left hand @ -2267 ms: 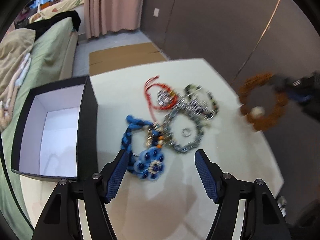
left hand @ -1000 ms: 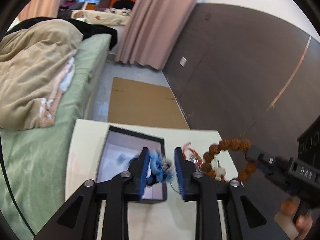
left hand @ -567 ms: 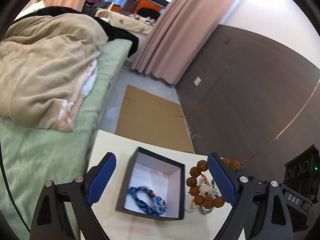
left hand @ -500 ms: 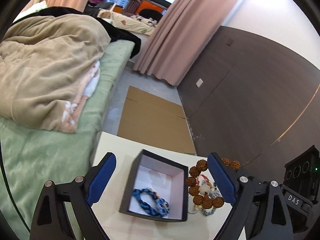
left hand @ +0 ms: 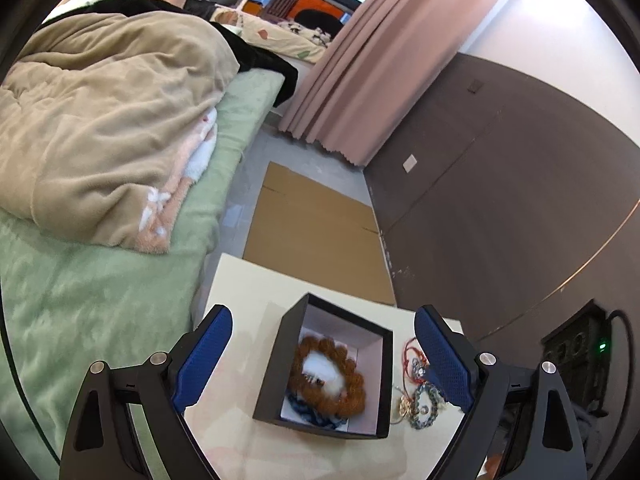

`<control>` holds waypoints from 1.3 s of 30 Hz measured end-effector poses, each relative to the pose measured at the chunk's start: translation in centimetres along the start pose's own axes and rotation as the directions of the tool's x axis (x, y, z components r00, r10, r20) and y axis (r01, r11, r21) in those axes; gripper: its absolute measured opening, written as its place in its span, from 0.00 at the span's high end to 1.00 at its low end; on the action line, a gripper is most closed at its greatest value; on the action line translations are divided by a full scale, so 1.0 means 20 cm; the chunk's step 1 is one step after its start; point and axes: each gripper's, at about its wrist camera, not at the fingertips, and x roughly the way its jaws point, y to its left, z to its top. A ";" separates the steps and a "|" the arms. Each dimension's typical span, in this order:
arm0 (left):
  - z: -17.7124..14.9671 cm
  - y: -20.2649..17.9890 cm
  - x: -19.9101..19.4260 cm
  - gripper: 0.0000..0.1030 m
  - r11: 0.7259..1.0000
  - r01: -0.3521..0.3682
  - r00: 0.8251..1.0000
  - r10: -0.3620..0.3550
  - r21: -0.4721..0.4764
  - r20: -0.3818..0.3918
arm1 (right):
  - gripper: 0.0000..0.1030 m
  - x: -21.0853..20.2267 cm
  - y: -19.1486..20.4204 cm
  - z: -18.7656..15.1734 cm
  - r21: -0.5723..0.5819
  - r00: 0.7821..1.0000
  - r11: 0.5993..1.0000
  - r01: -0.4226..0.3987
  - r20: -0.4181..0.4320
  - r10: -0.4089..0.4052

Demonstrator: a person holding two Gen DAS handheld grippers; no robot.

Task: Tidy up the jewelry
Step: 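Withdraw both grippers from the box back over the jewelry pile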

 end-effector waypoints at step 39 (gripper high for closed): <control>-0.51 -0.63 0.26 0.33 0.940 0.092 0.978 -0.023 0.328 -0.208 | 0.30 -0.71 -0.48 -0.04 0.161 0.933 0.930 0.331 0.089 -0.348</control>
